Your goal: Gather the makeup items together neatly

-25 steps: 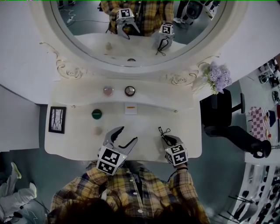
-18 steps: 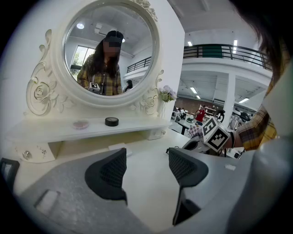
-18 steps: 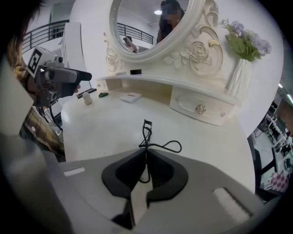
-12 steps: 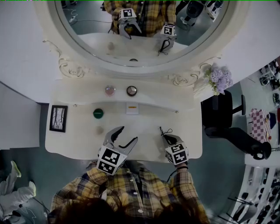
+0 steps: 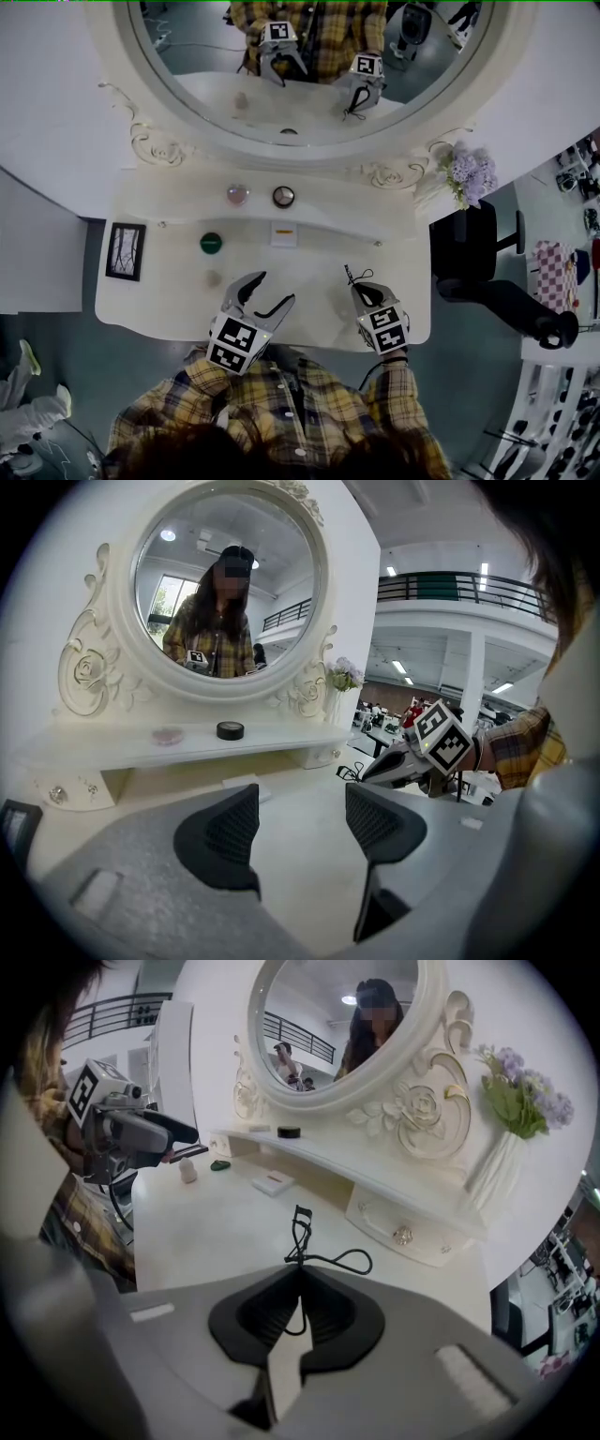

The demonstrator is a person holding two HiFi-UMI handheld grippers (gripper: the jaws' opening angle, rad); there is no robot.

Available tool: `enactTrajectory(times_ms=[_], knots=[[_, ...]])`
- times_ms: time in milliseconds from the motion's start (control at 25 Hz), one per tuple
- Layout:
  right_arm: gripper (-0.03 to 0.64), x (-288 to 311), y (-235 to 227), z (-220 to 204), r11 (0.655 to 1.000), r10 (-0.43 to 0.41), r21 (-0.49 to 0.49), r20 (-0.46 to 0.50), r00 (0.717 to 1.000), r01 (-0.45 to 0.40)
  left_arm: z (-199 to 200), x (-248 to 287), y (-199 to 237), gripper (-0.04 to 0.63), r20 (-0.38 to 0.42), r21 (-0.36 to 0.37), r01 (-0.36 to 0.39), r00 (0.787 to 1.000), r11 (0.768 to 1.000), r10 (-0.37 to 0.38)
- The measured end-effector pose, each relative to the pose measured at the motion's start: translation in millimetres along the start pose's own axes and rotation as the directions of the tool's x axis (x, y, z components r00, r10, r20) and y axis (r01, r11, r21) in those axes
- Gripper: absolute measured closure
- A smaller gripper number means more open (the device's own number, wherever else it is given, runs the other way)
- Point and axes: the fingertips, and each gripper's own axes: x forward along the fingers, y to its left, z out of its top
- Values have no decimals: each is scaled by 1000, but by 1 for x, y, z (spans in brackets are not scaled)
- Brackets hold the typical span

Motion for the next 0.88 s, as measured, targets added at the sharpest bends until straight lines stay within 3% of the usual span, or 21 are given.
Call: enactTrajectory(times_ms=[520,880], knots=[[601,-5,-31,93,976,-9,-215,100,995,30,7,-10,19,316,35,-40,-74,996,996,76],[601,19,-44,145,935,64,-352,84,994,-31,6,-19,41,360,33,-71,-139,989,988,142]])
